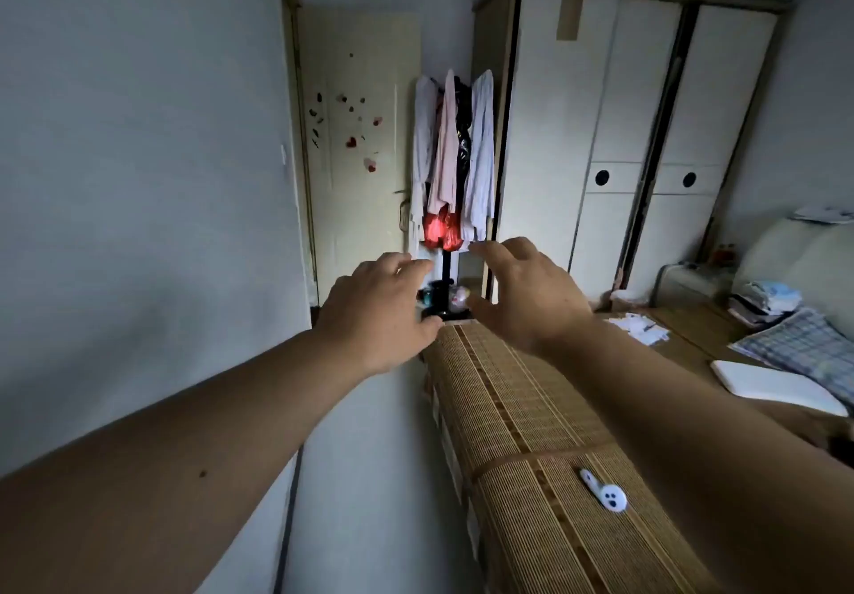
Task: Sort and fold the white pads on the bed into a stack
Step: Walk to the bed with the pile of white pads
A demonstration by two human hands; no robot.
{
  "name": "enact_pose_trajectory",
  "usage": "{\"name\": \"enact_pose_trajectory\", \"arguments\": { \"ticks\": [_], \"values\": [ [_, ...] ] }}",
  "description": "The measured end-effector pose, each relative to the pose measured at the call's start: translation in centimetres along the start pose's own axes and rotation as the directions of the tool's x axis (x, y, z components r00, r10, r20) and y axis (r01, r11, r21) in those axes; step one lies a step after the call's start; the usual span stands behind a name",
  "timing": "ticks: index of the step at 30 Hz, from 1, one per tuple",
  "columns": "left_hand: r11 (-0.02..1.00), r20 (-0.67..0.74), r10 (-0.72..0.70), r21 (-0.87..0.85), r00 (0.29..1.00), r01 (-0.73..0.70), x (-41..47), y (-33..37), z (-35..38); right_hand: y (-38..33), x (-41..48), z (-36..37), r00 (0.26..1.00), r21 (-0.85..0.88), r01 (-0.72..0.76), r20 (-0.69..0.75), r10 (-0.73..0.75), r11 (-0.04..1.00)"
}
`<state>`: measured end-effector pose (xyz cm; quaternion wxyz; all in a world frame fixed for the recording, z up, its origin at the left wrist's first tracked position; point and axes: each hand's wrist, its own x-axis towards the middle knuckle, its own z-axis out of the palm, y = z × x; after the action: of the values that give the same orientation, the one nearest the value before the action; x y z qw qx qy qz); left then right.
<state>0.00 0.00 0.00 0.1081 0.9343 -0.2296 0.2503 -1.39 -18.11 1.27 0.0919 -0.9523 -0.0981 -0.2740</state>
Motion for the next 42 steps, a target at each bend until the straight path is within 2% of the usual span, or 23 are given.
{"name": "enact_pose_trajectory", "arguments": {
  "ticks": [7, 11, 13, 17, 21, 27, 31, 35, 38, 42],
  "values": [
    [0.994, 0.125, -0.102, -0.037, 0.987, 0.107, 0.0, -4.3, 5.5, -0.4, 0.9, 6.9, 0.988, 0.039, -0.062, 0.143, 0.056, 0.997],
    [0.986, 0.155, -0.142, -0.062, 0.978, 0.153, 0.1, -5.9, 8.0, -0.1, 1.5, 9.2, 0.979, 0.013, -0.037, 0.203, 0.033, 0.999],
    [0.966, 0.245, -0.222, -0.080, 0.944, 0.248, 1.4, -7.8, 13.2, 1.7, 3.5, 14.2, 0.951, 0.028, -0.055, 0.305, 0.044, 0.998],
    [0.958, 0.305, -0.244, -0.074, 0.921, 0.278, 1.1, -9.5, 17.0, 3.0, 4.0, 17.7, 0.927, 0.023, -0.030, 0.375, 0.020, 0.999],
    [0.927, 0.388, -0.306, -0.086, 0.869, 0.365, 5.9, -12.2, 23.1, 7.2, 9.1, 24.0, 0.877, 0.066, -0.025, 0.480, -0.009, 0.998],
    [0.883, 0.470, -0.369, -0.094, 0.802, 0.461, 13.2, -16.2, 29.5, 12.1, 17.0, 30.3, 0.826, 0.108, -0.048, 0.563, -0.022, 0.993],
    [0.900, 0.450, -0.349, -0.085, 0.822, 0.429, 17.8, -19.0, 32.3, 13.6, 21.6, 34.1, 0.817, 0.148, -0.093, 0.576, -0.009, 0.985],
    [0.915, 0.419, -0.323, -0.092, 0.849, 0.393, 23.0, -23.3, 35.0, 14.3, 26.9, 38.7, 0.845, 0.174, -0.075, 0.535, -0.030, 0.982],
    [0.942, 0.397, -0.267, -0.084, 0.878, 0.325, 27.4, -27.9, 37.4, 14.3, 32.3, 42.8, 0.863, 0.140, -0.066, 0.505, -0.014, 0.988],
    [0.949, 0.409, -0.248, -0.080, 0.878, 0.305, 33.3, -34.5, 39.6, 13.9, 40.0, 47.5, 0.864, 0.139, -0.122, 0.502, 0.036, 0.983]
  ]
}}
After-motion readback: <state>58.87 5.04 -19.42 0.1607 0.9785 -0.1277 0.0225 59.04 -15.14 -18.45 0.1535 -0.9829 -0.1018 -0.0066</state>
